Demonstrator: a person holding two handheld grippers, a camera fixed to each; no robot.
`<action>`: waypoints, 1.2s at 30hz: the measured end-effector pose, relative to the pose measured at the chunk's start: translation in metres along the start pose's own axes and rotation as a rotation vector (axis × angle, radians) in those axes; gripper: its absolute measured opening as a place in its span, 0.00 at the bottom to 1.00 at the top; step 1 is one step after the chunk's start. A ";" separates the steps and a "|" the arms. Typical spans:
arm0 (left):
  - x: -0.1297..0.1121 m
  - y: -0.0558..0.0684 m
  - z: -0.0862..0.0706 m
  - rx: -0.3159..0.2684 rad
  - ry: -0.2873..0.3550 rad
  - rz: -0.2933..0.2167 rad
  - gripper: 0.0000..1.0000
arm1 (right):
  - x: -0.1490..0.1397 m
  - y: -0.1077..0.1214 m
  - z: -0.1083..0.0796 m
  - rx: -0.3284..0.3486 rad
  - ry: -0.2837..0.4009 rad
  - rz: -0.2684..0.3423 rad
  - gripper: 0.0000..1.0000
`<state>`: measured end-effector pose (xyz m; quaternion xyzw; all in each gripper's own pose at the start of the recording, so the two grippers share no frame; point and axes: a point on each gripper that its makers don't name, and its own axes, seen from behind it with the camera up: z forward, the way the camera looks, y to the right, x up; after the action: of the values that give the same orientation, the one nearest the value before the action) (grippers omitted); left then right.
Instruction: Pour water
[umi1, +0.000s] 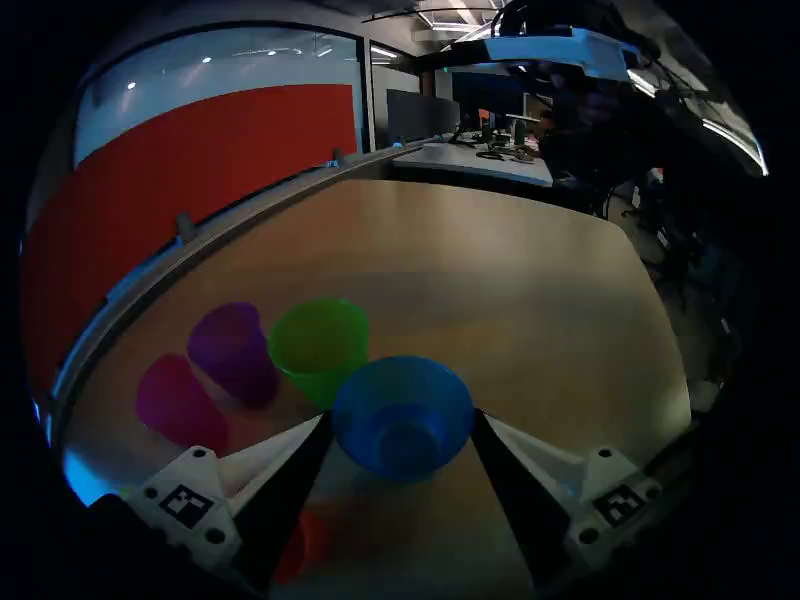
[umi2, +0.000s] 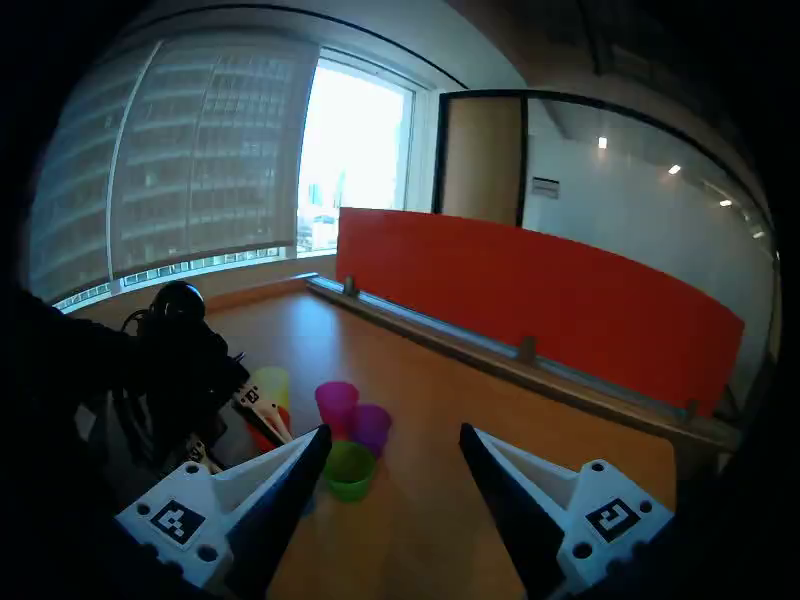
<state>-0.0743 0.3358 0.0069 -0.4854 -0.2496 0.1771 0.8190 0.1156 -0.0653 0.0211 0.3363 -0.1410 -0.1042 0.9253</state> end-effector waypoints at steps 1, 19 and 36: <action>0.000 0.000 0.000 0.000 0.001 0.000 0.99 | 0.000 0.000 0.000 -0.001 0.000 0.000 0.99; -0.004 0.000 -0.002 -0.008 -0.007 -0.020 0.86 | 0.002 0.003 -0.005 -0.012 0.006 0.000 0.99; 0.015 -0.008 -0.043 0.005 0.065 -0.030 0.86 | 0.005 -0.001 -0.002 -0.008 0.010 0.002 1.00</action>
<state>-0.0367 0.3097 0.0000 -0.4849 -0.2298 0.1494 0.8305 0.1204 -0.0665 0.0202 0.3332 -0.1360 -0.1022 0.9274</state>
